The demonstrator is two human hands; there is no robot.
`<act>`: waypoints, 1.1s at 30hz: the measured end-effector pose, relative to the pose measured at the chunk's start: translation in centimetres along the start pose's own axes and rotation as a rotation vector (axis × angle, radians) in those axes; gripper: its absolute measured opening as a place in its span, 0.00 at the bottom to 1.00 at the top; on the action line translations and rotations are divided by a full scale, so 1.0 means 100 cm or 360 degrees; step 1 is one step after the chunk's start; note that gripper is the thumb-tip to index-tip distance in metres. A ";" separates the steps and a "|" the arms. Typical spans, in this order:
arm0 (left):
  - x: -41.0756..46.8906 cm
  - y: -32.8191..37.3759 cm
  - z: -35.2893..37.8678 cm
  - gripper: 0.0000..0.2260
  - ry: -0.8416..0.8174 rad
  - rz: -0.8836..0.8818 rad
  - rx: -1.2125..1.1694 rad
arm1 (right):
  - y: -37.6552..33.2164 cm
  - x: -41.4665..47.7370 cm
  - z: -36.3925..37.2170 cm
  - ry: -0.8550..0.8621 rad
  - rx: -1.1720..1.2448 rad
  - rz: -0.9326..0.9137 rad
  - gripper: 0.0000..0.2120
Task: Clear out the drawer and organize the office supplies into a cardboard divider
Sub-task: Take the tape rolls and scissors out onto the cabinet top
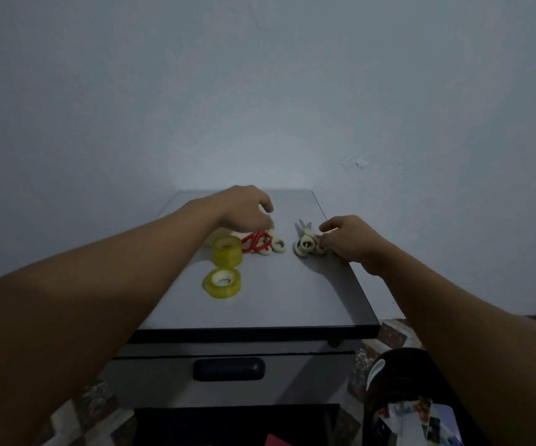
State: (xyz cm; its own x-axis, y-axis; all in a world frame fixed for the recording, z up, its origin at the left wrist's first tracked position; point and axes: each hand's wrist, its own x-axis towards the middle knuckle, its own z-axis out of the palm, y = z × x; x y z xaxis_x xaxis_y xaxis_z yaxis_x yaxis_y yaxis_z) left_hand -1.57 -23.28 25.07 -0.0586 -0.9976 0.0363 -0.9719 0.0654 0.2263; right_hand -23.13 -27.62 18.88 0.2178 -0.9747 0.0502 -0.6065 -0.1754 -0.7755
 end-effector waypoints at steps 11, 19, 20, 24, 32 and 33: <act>-0.101 -0.012 -0.010 0.18 0.0284 0.0017 -0.0405 | -0.013 -0.060 -0.014 0.0086 -0.0080 -0.0233 0.20; -0.196 -0.017 0.019 0.14 0.0458 0.0003 -0.0709 | -0.021 -0.144 0.003 0.0201 0.0102 -0.0382 0.15; -0.207 -0.017 0.027 0.14 0.0464 -0.0011 -0.0736 | -0.019 -0.154 0.009 0.0192 0.0126 -0.0381 0.15; -0.241 -0.025 0.065 0.14 0.0405 -0.0087 -0.0864 | -0.005 -0.189 0.038 0.0103 0.0182 -0.0379 0.14; -0.279 -0.042 0.158 0.15 0.0126 -0.0297 -0.1032 | 0.046 -0.234 0.109 -0.0178 0.0229 -0.0239 0.15; -0.281 -0.045 0.169 0.15 0.0079 -0.0322 -0.1027 | 0.054 -0.238 0.117 -0.0220 0.0231 -0.0205 0.15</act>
State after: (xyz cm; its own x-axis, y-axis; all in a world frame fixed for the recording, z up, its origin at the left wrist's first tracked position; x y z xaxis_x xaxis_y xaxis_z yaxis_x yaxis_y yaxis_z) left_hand 0.57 4.10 6.58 0.1357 -0.9904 -0.0267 -0.6306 -0.1071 0.7687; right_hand -22.67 -3.73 6.14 0.3952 -0.9155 0.0758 -0.4524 -0.2658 -0.8513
